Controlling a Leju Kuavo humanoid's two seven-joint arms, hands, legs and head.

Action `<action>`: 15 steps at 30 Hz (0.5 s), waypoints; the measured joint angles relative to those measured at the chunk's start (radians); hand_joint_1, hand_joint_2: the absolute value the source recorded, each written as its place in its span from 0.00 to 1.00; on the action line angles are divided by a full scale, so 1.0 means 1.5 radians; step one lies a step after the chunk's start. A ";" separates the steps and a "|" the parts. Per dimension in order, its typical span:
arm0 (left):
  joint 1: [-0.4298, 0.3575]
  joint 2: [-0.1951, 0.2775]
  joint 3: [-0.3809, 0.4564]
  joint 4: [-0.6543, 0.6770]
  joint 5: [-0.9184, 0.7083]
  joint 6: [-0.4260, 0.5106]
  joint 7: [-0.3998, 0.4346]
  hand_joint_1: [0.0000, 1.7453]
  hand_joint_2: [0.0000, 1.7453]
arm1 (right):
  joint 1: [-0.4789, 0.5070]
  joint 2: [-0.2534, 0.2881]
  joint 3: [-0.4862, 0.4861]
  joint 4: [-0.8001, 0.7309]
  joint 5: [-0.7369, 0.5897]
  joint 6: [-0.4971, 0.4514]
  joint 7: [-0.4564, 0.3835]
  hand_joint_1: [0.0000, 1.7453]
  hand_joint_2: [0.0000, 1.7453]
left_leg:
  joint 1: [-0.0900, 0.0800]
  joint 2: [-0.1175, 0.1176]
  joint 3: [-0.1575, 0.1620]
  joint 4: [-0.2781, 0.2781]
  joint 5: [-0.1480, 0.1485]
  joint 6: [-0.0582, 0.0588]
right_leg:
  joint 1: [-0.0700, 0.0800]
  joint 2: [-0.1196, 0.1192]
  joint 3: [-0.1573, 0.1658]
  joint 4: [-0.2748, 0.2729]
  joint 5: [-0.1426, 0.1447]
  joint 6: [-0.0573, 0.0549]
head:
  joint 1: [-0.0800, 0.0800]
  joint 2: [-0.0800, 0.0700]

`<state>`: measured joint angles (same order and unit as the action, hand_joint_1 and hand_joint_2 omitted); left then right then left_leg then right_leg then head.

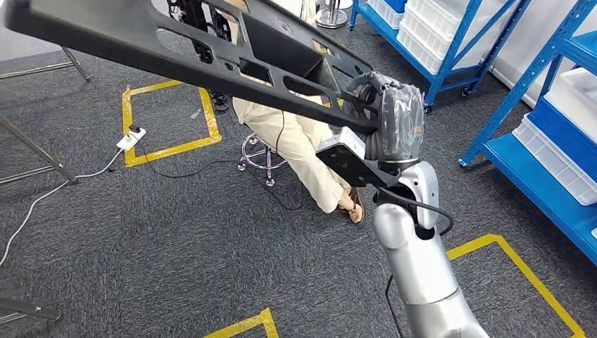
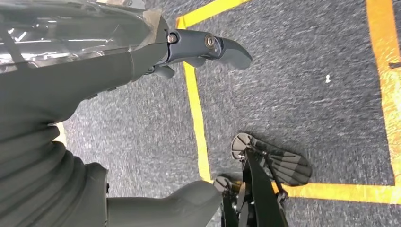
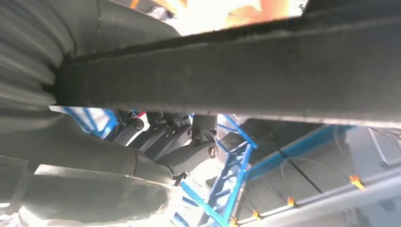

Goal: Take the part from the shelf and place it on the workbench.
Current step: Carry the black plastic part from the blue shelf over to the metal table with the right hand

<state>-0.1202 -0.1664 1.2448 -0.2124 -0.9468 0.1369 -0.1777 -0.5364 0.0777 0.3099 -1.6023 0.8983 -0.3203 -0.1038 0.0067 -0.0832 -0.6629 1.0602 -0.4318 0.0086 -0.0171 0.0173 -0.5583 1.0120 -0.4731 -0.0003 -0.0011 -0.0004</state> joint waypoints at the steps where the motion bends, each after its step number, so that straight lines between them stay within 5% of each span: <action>1: 0.000 0.000 0.000 0.000 0.000 0.000 0.000 0.00 1.00 | -0.005 0.002 0.001 0.001 0.000 0.000 0.000 1.00 1.00 | 0.001 0.016 -0.015 0.031 -0.018 -0.003 | -0.002 -0.007 0.002 -0.002 0.001 -0.006 | -0.001 0.000; 3: -0.001 0.000 0.000 0.000 0.000 -0.001 0.000 0.00 1.00 | -0.011 0.004 0.004 0.002 -0.001 0.001 0.000 1.00 1.00 | 0.004 0.041 -0.057 0.119 -0.061 -0.010 | 0.002 -0.022 0.003 -0.003 0.000 -0.012 | -0.003 0.000; 5: 0.000 0.000 0.000 0.000 -0.001 -0.002 -0.001 0.00 1.00 | -0.016 0.004 0.007 0.005 -0.008 0.013 0.004 1.00 1.00 | 0.010 0.049 -0.082 0.167 -0.072 -0.016 | 0.004 -0.037 0.003 -0.002 -0.002 -0.012 | -0.003 0.000; 6: 0.000 0.000 0.000 0.000 -0.001 -0.003 -0.001 0.00 1.00 | -0.024 0.006 0.010 0.008 -0.013 0.023 0.010 1.00 1.00 | 0.013 0.052 -0.075 0.153 -0.060 -0.019 | 0.005 -0.043 0.003 -0.002 -0.002 -0.012 | -0.003 0.000; 9: -0.001 0.000 0.000 0.000 -0.007 0.004 0.024 0.00 1.00 | -0.075 0.018 0.021 0.027 -0.027 0.065 0.044 1.00 1.00 | 0.018 0.085 -0.009 0.030 -0.006 -0.022 | 0.008 -0.054 0.002 0.003 -0.008 -0.004 | -0.003 0.000; 11: -0.001 0.000 0.000 0.000 -0.010 0.016 0.054 0.00 1.00 | -0.113 0.033 0.029 0.059 -0.035 0.077 0.053 1.00 1.00 | 0.014 0.097 0.010 -0.009 0.003 -0.017 | 0.014 -0.060 0.003 0.005 -0.012 0.003 | -0.001 0.000; 15: 0.003 0.000 0.000 0.000 -0.009 0.022 0.066 0.00 1.00 | -0.138 0.063 0.042 0.120 -0.038 0.066 0.042 1.00 1.00 | 0.009 0.075 0.011 -0.017 0.008 0.000 | 0.016 -0.067 0.001 0.012 -0.021 0.014 | 0.003 0.000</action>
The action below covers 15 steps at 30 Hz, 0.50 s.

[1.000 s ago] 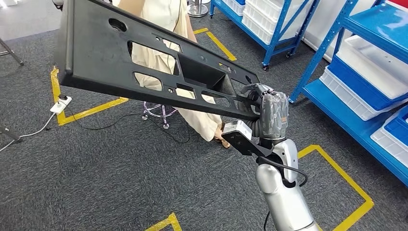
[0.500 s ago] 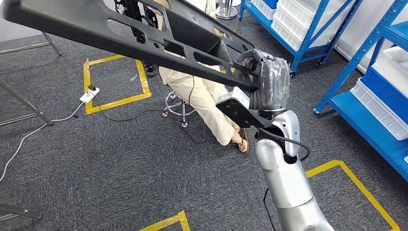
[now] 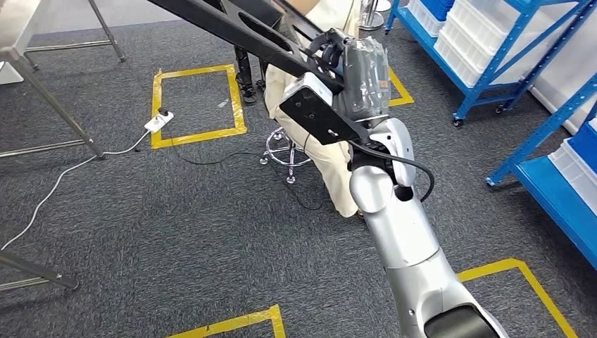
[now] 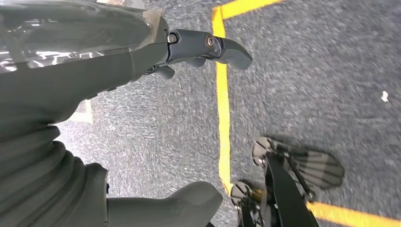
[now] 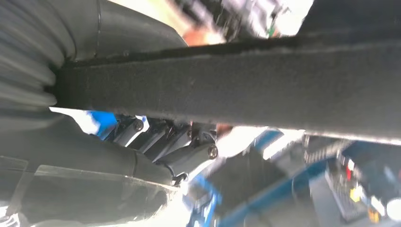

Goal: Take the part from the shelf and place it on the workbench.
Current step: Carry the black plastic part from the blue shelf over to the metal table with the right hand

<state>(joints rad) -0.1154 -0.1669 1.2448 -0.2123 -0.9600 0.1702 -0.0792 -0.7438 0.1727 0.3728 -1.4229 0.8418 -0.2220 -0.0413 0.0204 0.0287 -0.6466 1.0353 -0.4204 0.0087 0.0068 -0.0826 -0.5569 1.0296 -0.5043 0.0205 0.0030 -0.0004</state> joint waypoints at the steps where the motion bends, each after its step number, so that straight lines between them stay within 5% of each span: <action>1: 0.000 0.000 0.000 0.000 0.001 0.001 0.000 0.00 1.00 | -0.002 0.007 0.004 0.011 0.001 -0.001 -0.001 1.00 1.00 | 0.000 -0.006 0.002 -0.003 0.002 0.006 | -0.002 0.010 -0.008 0.017 -0.010 0.000 | 0.000 0.000; 4: 0.001 0.000 0.000 -0.001 0.005 0.005 0.000 0.00 1.00 | -0.001 0.019 0.014 0.037 0.005 0.002 -0.002 1.00 1.00 | 0.000 -0.026 0.003 -0.006 0.004 0.016 | -0.008 0.044 -0.063 0.130 -0.054 -0.006 | 0.002 0.000; 6: 0.002 0.000 0.001 -0.001 0.009 0.006 0.000 0.00 1.00 | 0.005 0.024 0.021 0.052 0.010 0.005 -0.001 1.00 1.00 | -0.001 -0.043 0.002 -0.006 0.004 0.016 | -0.009 0.050 -0.095 0.185 -0.065 -0.002 | 0.002 0.000; 8: 0.004 0.000 0.001 -0.001 0.012 0.006 0.000 0.00 1.00 | 0.007 0.032 0.028 0.064 0.013 0.007 0.000 1.00 1.00 | -0.001 -0.059 0.003 -0.005 0.004 0.016 | -0.010 0.055 -0.082 0.144 -0.038 0.008 | 0.002 0.000; 10: 0.005 -0.001 0.001 -0.001 0.013 0.006 -0.001 0.00 1.00 | 0.004 0.042 0.034 0.074 0.014 0.010 0.000 1.00 1.00 | -0.002 -0.072 0.002 -0.004 0.005 0.013 | -0.013 0.073 -0.042 0.050 0.001 0.015 | 0.002 0.000; 12: 0.006 -0.001 0.002 -0.001 0.014 0.004 -0.005 0.00 1.00 | -0.001 0.051 0.038 0.084 0.016 0.010 0.000 1.00 1.00 | -0.002 -0.081 -0.001 -0.004 0.006 0.006 | -0.012 0.086 -0.021 0.003 0.019 0.011 | 0.001 0.000; 15: 0.010 0.000 0.002 -0.001 0.020 -0.011 -0.037 0.00 1.00 | -0.011 0.064 0.040 0.092 0.033 0.012 0.006 1.00 1.00 | 0.001 -0.085 -0.006 -0.004 0.008 -0.006 | -0.010 0.076 -0.019 -0.003 0.025 -0.004 | 0.001 0.000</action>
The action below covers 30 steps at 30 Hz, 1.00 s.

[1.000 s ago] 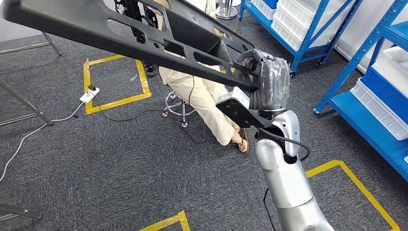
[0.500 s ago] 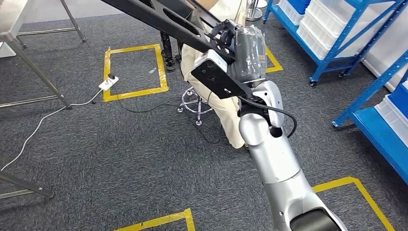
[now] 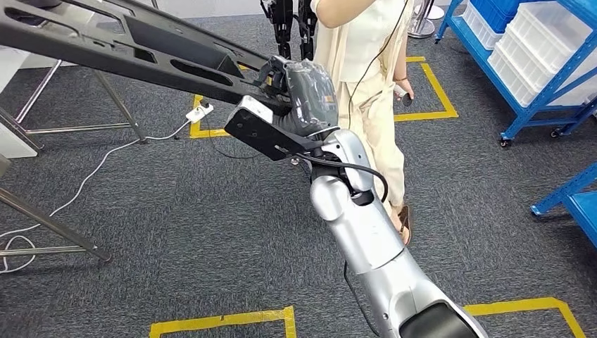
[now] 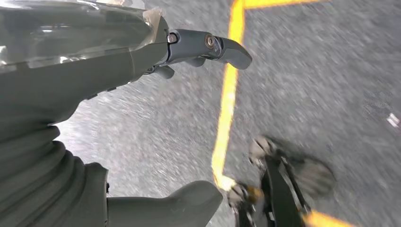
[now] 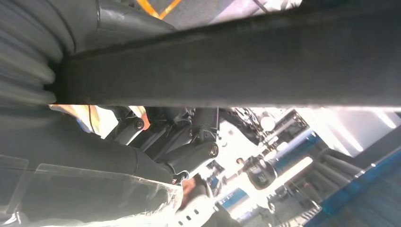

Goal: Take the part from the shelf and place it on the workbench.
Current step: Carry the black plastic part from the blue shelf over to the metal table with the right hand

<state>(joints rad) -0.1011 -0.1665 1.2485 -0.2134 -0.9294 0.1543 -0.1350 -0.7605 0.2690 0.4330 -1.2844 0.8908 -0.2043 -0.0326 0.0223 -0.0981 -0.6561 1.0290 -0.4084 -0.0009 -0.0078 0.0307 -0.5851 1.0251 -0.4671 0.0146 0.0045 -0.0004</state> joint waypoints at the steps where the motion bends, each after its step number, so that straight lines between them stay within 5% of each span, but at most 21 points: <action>1: 0.000 0.001 0.000 0.000 0.002 -0.004 -0.008 0.00 1.00 | -0.007 0.005 0.001 0.000 0.006 0.007 0.008 1.00 1.00 | 0.000 0.011 -0.004 0.009 -0.006 -0.003 | -0.003 -0.005 0.002 -0.003 0.002 -0.006 | -0.001 0.000; 3: -0.003 0.002 0.001 0.000 0.003 -0.003 0.001 0.00 1.00 | -0.020 0.012 0.002 -0.002 0.010 0.028 0.026 1.00 1.00 | 0.000 0.041 -0.029 0.065 -0.039 -0.008 | -0.005 -0.017 0.005 -0.007 0.004 -0.018 | -0.003 0.000; 5: -0.004 0.002 0.001 0.000 0.001 0.002 0.019 0.00 1.00 | -0.022 0.015 0.002 0.005 0.008 0.031 0.023 1.00 1.00 | 0.001 0.056 -0.070 0.151 -0.078 -0.012 | -0.001 -0.031 0.007 -0.008 0.003 -0.024 | -0.004 0.000; 7: -0.001 0.002 0.001 0.000 0.000 0.004 0.024 0.00 1.00 | -0.016 0.014 0.002 0.022 0.005 0.019 0.008 1.00 1.00 | 0.004 0.060 -0.084 0.182 -0.083 -0.016 | 0.001 -0.044 0.007 -0.008 0.002 -0.025 | -0.004 0.000; 10: 0.000 0.003 0.001 -0.001 0.000 0.004 0.024 0.00 1.00 | -0.013 0.015 0.002 0.044 0.003 0.012 -0.005 1.00 1.00 | 0.005 0.087 -0.018 0.067 -0.032 -0.016 | 0.004 -0.059 0.007 -0.006 -0.001 -0.020 | -0.005 0.000; 12: -0.001 0.003 0.001 -0.001 0.000 0.003 0.024 0.00 1.00 | -0.014 0.014 0.002 0.053 0.003 0.009 -0.006 1.00 1.00 | 0.004 0.103 0.013 0.011 -0.016 -0.011 | 0.011 -0.067 0.009 -0.005 -0.004 -0.014 | -0.003 0.000; 15: -0.001 0.003 0.001 -0.001 0.000 0.003 0.024 0.00 1.00 | -0.017 0.015 0.002 0.063 0.002 0.006 -0.007 1.00 1.00 | 0.000 0.089 0.013 0.003 -0.012 0.002 | 0.015 -0.079 0.009 -0.004 -0.008 -0.006 | 0.002 0.000; 17: -0.001 0.003 0.001 -0.001 0.000 0.003 0.023 0.00 1.00 | -0.018 0.014 0.002 0.068 0.001 0.006 -0.008 1.00 1.00 | 0.001 0.079 0.015 -0.002 -0.008 0.010 | 0.012 -0.065 -0.002 0.020 -0.022 -0.002 | 0.003 0.000; 20: -0.002 0.004 0.001 -0.001 0.000 0.003 0.017 0.00 1.00 | -0.019 0.012 0.001 0.077 -0.002 0.006 -0.013 1.00 1.00 | 0.001 0.061 0.014 -0.003 -0.006 0.018 | 0.006 -0.031 -0.063 0.146 -0.073 -0.008 | 0.006 0.000; 22: -0.002 0.004 0.001 -0.001 0.002 -0.004 0.000 0.00 1.00 | -0.019 0.009 0.000 0.082 0.001 0.005 -0.015 1.00 1.00 | 0.001 0.046 0.014 -0.003 -0.005 0.019 | 0.004 -0.025 -0.090 0.195 -0.084 -0.003 | 0.007 0.000; 23: -0.002 0.004 0.001 -0.001 0.004 -0.010 -0.012 0.00 1.00 | -0.020 0.008 0.000 0.081 0.005 0.006 -0.012 1.00 1.00 | 0.001 0.038 0.014 -0.003 -0.005 0.018 | 0.003 -0.023 -0.084 0.180 -0.074 0.002 | 0.007 0.000; 26: -0.005 0.004 0.001 -0.001 0.005 -0.016 -0.024 0.00 1.00 | -0.032 0.008 0.001 0.066 0.013 0.022 0.006 1.00 1.00 | 0.001 0.018 0.013 -0.001 -0.005 0.013 | -0.005 0.000 -0.023 0.049 -0.020 0.016 | 0.007 0.000; 28: -0.005 0.005 0.001 -0.001 0.005 -0.008 -0.005 0.00 1.00 | -0.036 0.007 0.001 0.061 0.009 0.029 0.010 1.00 1.00 | 0.001 0.008 0.010 -0.001 -0.003 0.005 | -0.006 0.012 -0.003 0.007 -0.005 0.013 | 0.006 0.000; 30: -0.001 0.005 0.001 -0.001 0.004 -0.002 0.008 0.00 1.00 | -0.032 0.008 0.001 0.066 0.005 0.021 -0.001 1.00 1.00 | 0.004 0.003 0.008 -0.004 -0.002 -0.004 | -0.005 0.005 -0.001 0.002 -0.001 0.004 | 0.006 0.000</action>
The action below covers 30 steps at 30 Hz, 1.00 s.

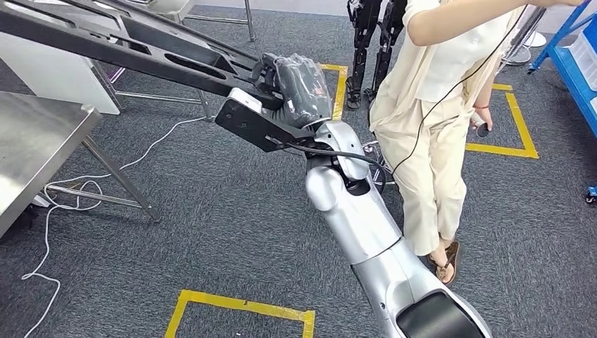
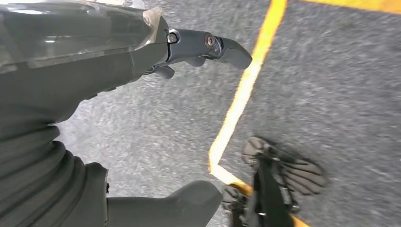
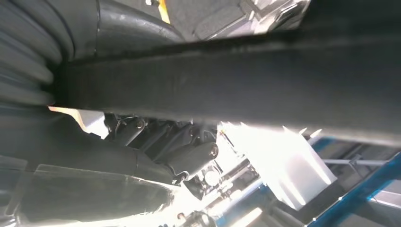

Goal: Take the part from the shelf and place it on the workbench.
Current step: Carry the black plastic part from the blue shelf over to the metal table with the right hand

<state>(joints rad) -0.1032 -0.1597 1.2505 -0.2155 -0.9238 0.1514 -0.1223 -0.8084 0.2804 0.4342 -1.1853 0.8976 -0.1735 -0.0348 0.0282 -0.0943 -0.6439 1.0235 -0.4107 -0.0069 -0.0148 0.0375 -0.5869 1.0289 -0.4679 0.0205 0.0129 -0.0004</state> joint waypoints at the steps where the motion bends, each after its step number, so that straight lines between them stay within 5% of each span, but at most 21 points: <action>1: 0.002 0.000 0.000 0.000 0.000 0.001 0.002 0.00 1.00 | 0.002 0.000 0.000 0.004 -0.001 -0.006 -0.007 1.00 1.00 | 0.001 0.006 -0.003 0.003 -0.003 -0.003 | -0.001 -0.004 0.001 -0.002 0.002 -0.005 | -0.001 0.000; 4: 0.003 -0.001 0.000 0.000 0.000 0.003 0.004 0.00 1.00 | 0.006 0.001 0.000 0.016 -0.002 -0.015 -0.015 1.00 1.00 | 0.001 0.046 -0.040 0.082 -0.049 -0.008 | -0.001 -0.021 0.003 -0.006 0.005 -0.019 | -0.004 0.000; 7: 0.003 -0.001 0.000 0.000 -0.001 0.003 0.004 0.00 1.00 | 0.010 0.000 0.000 0.026 -0.004 -0.016 -0.016 1.00 1.00 | 0.002 0.057 -0.091 0.190 -0.087 -0.012 | 0.006 -0.040 0.003 -0.006 0.003 -0.024 | -0.005 0.000; 9: 0.003 -0.001 0.000 0.000 -0.002 0.002 0.004 0.00 1.00 | 0.013 -0.001 -0.001 0.031 -0.004 -0.016 -0.016 1.00 1.00 | 0.002 0.063 -0.070 0.152 -0.061 -0.010 | 0.008 -0.052 0.004 -0.006 0.002 -0.025 | -0.005 0.000; 11: 0.003 0.000 0.000 0.000 -0.004 0.001 0.004 0.00 1.00 | 0.013 -0.001 -0.002 0.032 -0.004 -0.016 -0.016 1.00 1.00 | -0.001 0.083 -0.019 0.060 -0.026 -0.005 | 0.013 -0.060 0.004 -0.005 0.000 -0.023 | -0.005 0.000; 13: 0.002 0.000 0.000 0.000 -0.005 -0.001 0.004 0.00 1.00 | 0.012 -0.003 -0.002 0.033 -0.005 -0.017 -0.016 1.00 1.00 | -0.006 0.094 0.007 0.011 -0.015 0.001 | 0.018 -0.067 0.005 -0.005 -0.002 -0.020 | -0.004 0.000; 17: 0.002 0.000 0.000 0.000 -0.007 -0.002 0.004 0.00 1.00 | 0.012 -0.005 -0.003 0.034 -0.005 -0.017 -0.016 1.00 1.00 | -0.008 0.075 0.011 0.000 -0.010 0.016 | 0.019 -0.069 0.001 0.008 -0.014 -0.010 | -0.002 0.000; 20: 0.000 0.001 0.000 0.000 -0.012 -0.007 -0.001 0.00 1.00 | 0.014 -0.012 -0.004 0.034 -0.004 -0.020 -0.016 1.00 1.00 | -0.005 0.058 0.014 -0.005 -0.005 0.025 | 0.012 -0.036 -0.048 0.117 -0.062 -0.012 | 0.000 0.000; 22: 0.000 0.001 0.000 0.000 -0.012 -0.017 -0.018 0.00 1.00 | 0.016 -0.020 -0.004 0.033 0.002 -0.024 -0.012 1.00 1.00 | -0.005 0.044 0.013 -0.004 -0.005 0.025 | 0.008 -0.030 -0.082 0.183 -0.082 -0.009 | 0.000 0.000; 24: -0.001 0.001 0.000 0.000 -0.012 -0.026 -0.034 0.00 1.00 | 0.015 -0.025 -0.004 0.024 0.009 -0.021 -0.001 1.00 1.00 | -0.005 0.030 0.014 -0.003 -0.005 0.024 | 0.004 -0.027 -0.072 0.155 -0.062 0.003 | 0.000 0.000; 26: -0.003 0.001 0.000 0.000 -0.011 -0.029 -0.038 0.00 1.00 | 0.008 -0.028 -0.004 0.009 0.012 -0.013 0.008 1.00 1.00 | -0.004 0.017 0.013 -0.001 -0.006 0.020 | -0.003 -0.011 -0.029 0.061 -0.022 0.016 | 0.000 0.000; 28: -0.004 0.002 0.000 0.000 -0.010 -0.028 -0.039 0.00 1.00 | 0.002 -0.029 -0.003 -0.001 0.012 -0.009 0.012 1.00 1.00 | -0.004 0.008 0.010 0.001 -0.005 0.012 | -0.005 0.001 -0.003 0.006 -0.003 0.015 | 0.000 0.000; 30: -0.002 0.002 0.000 0.000 -0.008 -0.027 -0.039 0.00 1.00 | 0.000 -0.030 -0.003 -0.006 0.012 -0.005 0.013 1.00 1.00 | -0.002 0.001 0.007 -0.002 -0.002 0.003 | -0.002 -0.003 -0.001 0.001 0.000 0.006 | -0.001 0.000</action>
<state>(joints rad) -0.1067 -0.1562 1.2504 -0.2159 -0.9365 0.1112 -0.1801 -0.8078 0.2354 0.4294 -1.1945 0.9161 -0.1803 -0.0146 0.0251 -0.0921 -0.6336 1.0204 -0.4142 -0.0019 -0.0180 0.0329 -0.5889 1.0298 -0.4674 0.0294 0.0114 -0.0004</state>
